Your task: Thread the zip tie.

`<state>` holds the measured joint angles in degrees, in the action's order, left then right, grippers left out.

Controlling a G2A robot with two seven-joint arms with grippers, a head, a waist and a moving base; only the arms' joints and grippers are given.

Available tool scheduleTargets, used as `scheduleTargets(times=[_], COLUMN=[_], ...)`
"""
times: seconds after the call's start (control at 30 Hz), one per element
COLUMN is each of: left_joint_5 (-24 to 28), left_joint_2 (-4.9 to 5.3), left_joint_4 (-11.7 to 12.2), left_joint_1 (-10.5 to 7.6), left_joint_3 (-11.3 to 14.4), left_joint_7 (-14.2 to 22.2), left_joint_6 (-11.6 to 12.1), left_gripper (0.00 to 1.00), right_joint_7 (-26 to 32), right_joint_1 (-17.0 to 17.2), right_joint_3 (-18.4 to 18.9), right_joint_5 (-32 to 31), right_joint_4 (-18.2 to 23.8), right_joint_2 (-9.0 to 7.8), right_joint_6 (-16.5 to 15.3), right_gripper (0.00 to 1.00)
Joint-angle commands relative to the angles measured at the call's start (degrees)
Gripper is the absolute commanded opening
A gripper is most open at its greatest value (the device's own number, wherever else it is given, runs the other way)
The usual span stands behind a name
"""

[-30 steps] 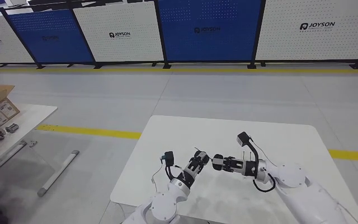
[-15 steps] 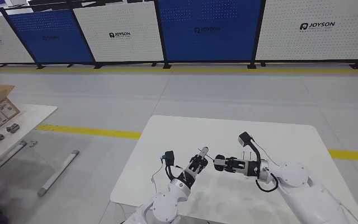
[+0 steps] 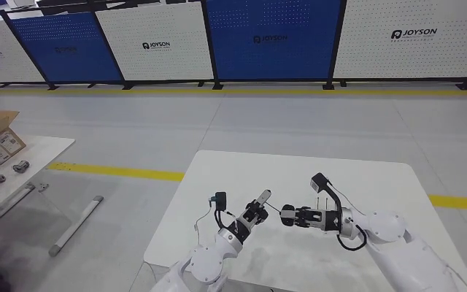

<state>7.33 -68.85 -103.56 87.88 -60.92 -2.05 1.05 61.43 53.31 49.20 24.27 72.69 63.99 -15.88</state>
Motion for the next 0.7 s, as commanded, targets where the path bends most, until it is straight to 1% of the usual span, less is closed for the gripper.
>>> scheduleTargets(times=[0.0,0.07,0.13,0.27,0.3,0.37,0.57,0.67], left_joint_5=[-0.01,-0.13,-0.46,-1.05,-0.78,0.51,0.51,0.86], left_joint_2=[0.00,0.00,-0.03,0.08,0.08,-0.12,-0.12,-0.23], left_joint_4=[0.00,0.00,0.56,1.75,1.84,1.75,1.75,2.06], left_joint_1=[0.00,-0.05,-0.17,-0.40,-0.29,-0.02,-0.02,-0.23], left_joint_3=[0.00,0.03,0.19,0.05,-0.16,-0.45,-0.45,-0.30], left_joint_7=[0.01,0.09,0.74,3.53,3.41,1.08,1.08,1.33], left_joint_6=[0.00,0.10,0.83,2.27,2.53,2.60,2.60,3.66], left_gripper=[1.00,1.00,1.00,1.00,1.00,1.00,1.00,1.00], right_joint_7=[-0.01,-0.01,-0.01,-0.01,-0.01,-0.01,-0.01,-0.01], right_joint_1=[0.00,0.00,0.00,0.00,0.00,0.00,0.00,0.00], right_joint_3=[-0.01,-0.01,-0.01,-0.01,-0.01,-0.01,-0.01,-0.01], right_joint_5=[-0.01,-0.01,-0.01,-0.01,-0.01,-0.01,-0.01,-0.01], right_joint_4=[0.01,0.01,0.01,0.01,0.01,0.01,0.01,0.01], right_joint_2=[0.00,0.00,0.00,0.00,0.00,0.00,0.00,0.00], right_joint_6=[-0.02,-0.02,-0.02,-0.02,-0.02,-0.02,-0.02,-0.02], right_gripper=[0.00,0.00,0.00,0.00,0.00,0.00,0.00,0.00])
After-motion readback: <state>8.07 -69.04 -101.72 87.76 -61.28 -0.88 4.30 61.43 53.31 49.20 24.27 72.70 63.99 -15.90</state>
